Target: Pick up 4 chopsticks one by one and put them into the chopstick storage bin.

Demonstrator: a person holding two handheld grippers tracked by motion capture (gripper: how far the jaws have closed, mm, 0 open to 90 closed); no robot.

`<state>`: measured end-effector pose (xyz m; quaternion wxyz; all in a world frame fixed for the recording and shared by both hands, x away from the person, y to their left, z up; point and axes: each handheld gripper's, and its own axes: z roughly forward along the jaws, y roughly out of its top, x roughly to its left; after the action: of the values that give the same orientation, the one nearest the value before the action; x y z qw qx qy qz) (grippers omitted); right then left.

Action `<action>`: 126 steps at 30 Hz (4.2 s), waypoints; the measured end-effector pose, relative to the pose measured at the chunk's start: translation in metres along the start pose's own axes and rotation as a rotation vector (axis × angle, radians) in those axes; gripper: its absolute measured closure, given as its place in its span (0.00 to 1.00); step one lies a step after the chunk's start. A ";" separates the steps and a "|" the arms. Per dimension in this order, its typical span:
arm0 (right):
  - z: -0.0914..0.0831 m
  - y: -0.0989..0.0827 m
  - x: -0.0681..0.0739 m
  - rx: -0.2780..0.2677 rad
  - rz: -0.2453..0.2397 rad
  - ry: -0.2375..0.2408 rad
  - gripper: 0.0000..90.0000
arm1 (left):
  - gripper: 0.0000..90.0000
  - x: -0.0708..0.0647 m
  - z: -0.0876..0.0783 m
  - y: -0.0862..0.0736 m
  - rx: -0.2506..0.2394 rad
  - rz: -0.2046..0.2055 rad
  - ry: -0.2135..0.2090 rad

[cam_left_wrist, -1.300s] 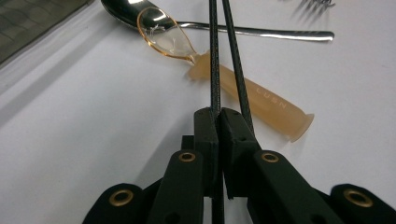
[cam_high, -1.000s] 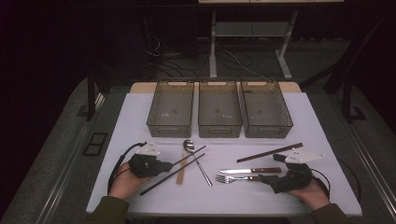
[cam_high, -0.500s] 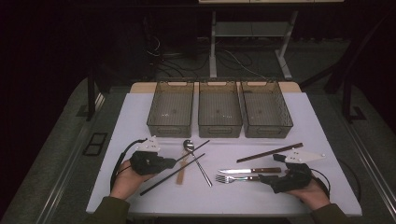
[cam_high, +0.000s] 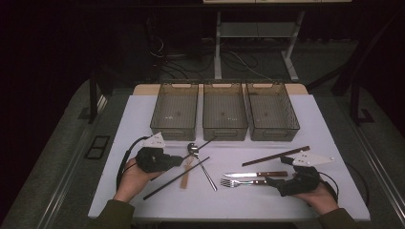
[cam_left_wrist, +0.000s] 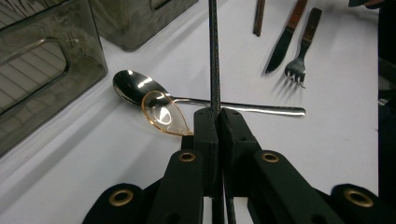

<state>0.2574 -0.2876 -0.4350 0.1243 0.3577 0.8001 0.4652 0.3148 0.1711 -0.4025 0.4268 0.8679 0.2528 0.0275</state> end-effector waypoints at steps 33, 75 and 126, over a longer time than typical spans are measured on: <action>0.000 -0.001 -0.002 0.008 0.008 0.005 0.01 | 0.94 0.024 -0.001 0.041 -0.065 -0.002 0.041; -0.002 -0.001 -0.003 0.000 0.015 0.006 0.01 | 0.94 0.097 0.009 0.101 -0.066 -0.077 0.179; -0.003 -0.001 -0.003 -0.004 0.019 0.014 0.01 | 0.72 0.144 0.028 0.083 0.022 -0.185 0.351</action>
<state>0.2579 -0.2921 -0.4351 0.1149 0.3616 0.7965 0.4707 0.4816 0.1753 -0.3820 0.3675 0.8274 0.4022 0.1366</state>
